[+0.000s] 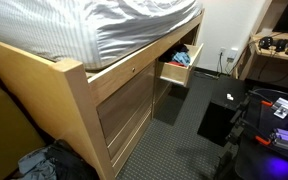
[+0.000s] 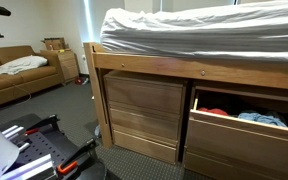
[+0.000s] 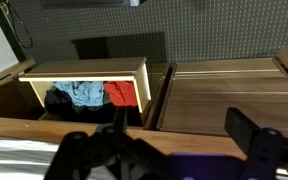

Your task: Close the top right drawer fully

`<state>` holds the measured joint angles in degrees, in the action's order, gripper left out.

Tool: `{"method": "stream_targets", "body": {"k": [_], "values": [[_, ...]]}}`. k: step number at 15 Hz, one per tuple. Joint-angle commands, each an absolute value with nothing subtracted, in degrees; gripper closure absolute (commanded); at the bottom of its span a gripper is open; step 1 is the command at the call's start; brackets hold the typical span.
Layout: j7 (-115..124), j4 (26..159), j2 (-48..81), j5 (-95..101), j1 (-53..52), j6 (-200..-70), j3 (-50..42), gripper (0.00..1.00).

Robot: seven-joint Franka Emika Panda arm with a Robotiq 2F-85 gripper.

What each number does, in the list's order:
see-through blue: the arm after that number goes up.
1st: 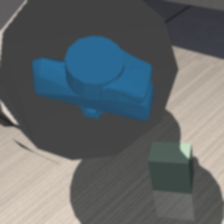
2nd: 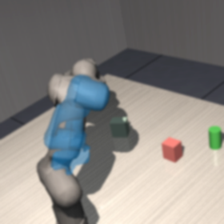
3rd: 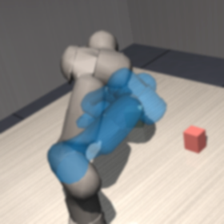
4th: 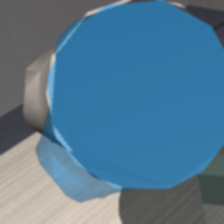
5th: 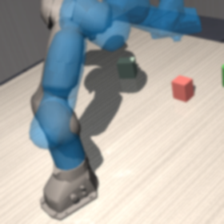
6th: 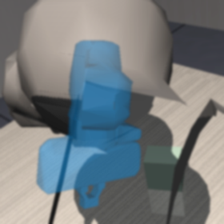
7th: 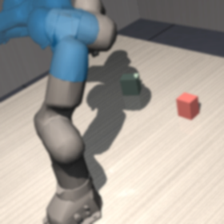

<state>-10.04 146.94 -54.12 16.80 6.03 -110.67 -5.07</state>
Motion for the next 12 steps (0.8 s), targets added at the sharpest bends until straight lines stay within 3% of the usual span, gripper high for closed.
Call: {"method": "stream_targets", "body": {"k": [1,3,7,8,12], "values": [[-9.3,147.7,-43.6,16.1,4.9,-112.7,-7.4,0.0],[-12.5,153.1,-43.4,14.6,4.5,-114.5,-10.9,0.0],[-12.7,155.7,-27.8,10.5,3.1,-118.8,-11.8,0.0],[-11.7,155.2,-34.1,11.5,4.4,-116.6,-9.9,0.0],[-11.5,155.1,-32.0,11.3,4.4,-117.5,-9.5,0.0]]}}
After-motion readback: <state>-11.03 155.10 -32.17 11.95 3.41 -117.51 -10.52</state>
